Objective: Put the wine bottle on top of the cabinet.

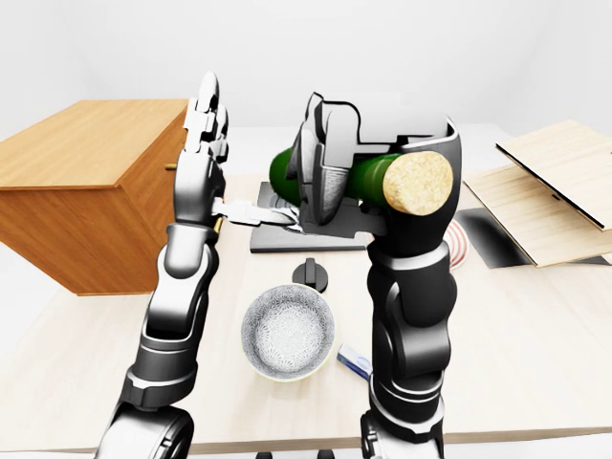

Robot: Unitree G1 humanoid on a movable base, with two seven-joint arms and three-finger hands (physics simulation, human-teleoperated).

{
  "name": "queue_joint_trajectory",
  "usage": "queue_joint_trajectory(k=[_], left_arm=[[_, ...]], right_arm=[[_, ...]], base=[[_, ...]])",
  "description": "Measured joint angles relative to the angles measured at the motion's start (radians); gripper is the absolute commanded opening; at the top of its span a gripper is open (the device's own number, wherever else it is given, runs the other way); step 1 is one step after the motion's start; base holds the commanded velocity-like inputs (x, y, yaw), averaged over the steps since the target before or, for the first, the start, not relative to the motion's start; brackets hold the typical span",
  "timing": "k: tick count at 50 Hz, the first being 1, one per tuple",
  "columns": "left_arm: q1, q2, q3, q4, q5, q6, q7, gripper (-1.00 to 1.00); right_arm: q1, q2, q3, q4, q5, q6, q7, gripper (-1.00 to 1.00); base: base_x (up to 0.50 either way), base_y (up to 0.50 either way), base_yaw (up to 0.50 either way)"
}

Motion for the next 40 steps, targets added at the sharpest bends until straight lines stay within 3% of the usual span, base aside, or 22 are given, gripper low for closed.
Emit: queue_joint_trajectory(k=[26,40], left_arm=[[0.066,-0.066,-0.076,-0.099,0.082,0.0,-0.04,1.0],[0.046,-0.103,-0.098,-0.118,0.129,0.0,-0.049,1.0]], right_arm=[[0.003,0.009,0.019,-0.024,-0.003,0.0,-0.031,-1.0],[0.009,0.022,0.032,-0.04,-0.017,0.0,-0.023,-1.0]], base=[[0.0,0.0,0.0],[0.0,0.0,0.0]])
